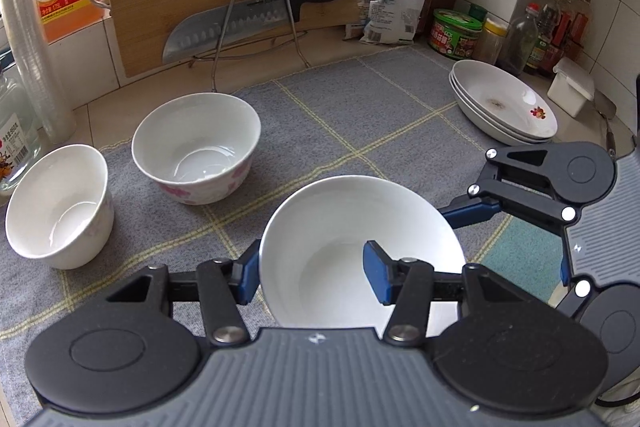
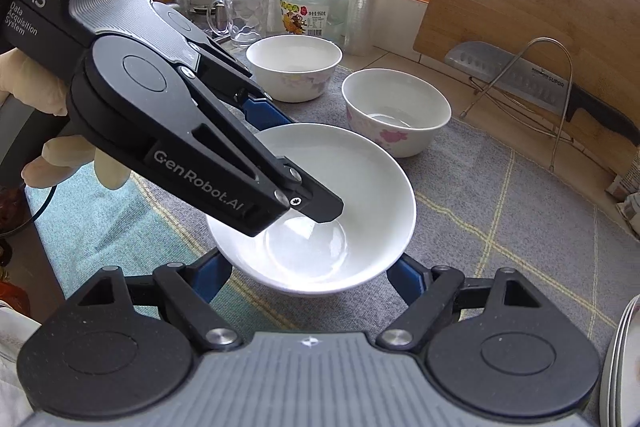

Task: Organize plates and bowls
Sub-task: 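Lift and carry the plain white bowl with the left gripper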

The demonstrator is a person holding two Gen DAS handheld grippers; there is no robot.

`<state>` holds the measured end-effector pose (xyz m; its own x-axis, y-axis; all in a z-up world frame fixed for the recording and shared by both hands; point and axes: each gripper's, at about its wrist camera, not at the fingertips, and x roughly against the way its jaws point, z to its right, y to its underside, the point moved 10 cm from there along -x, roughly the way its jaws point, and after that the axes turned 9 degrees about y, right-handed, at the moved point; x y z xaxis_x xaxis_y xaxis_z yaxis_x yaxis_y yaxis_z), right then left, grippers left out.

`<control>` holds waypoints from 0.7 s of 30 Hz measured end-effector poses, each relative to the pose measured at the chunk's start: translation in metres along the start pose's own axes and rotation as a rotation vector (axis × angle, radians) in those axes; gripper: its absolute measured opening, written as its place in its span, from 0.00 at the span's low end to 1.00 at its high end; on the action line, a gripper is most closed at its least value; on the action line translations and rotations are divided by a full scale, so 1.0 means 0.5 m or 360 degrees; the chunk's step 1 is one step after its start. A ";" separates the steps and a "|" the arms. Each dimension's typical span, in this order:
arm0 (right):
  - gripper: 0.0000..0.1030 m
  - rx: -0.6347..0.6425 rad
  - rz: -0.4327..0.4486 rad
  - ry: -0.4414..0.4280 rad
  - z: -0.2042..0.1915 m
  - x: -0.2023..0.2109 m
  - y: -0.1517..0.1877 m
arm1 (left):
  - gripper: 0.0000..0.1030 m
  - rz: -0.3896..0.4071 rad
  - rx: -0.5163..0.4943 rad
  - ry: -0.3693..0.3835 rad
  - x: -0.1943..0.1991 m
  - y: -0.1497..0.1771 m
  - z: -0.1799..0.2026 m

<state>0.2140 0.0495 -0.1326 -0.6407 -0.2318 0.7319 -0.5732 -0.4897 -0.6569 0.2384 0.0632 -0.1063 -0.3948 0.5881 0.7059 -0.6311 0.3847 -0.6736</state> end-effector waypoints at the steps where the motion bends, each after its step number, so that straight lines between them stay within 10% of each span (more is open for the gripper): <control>1: 0.85 -0.0007 -0.0006 0.0009 0.007 0.003 0.005 | 0.50 -0.0001 -0.0005 0.0007 -0.004 -0.003 0.005; 21: 0.85 -0.0103 -0.0063 0.0115 0.099 0.021 0.060 | 0.50 -0.0007 -0.0061 0.0124 -0.077 -0.049 0.066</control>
<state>0.2151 -0.0093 -0.1358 -0.6508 -0.1510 0.7441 -0.6291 -0.4415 -0.6398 0.2471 0.0076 -0.1098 -0.3382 0.6391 0.6908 -0.6062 0.4135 -0.6793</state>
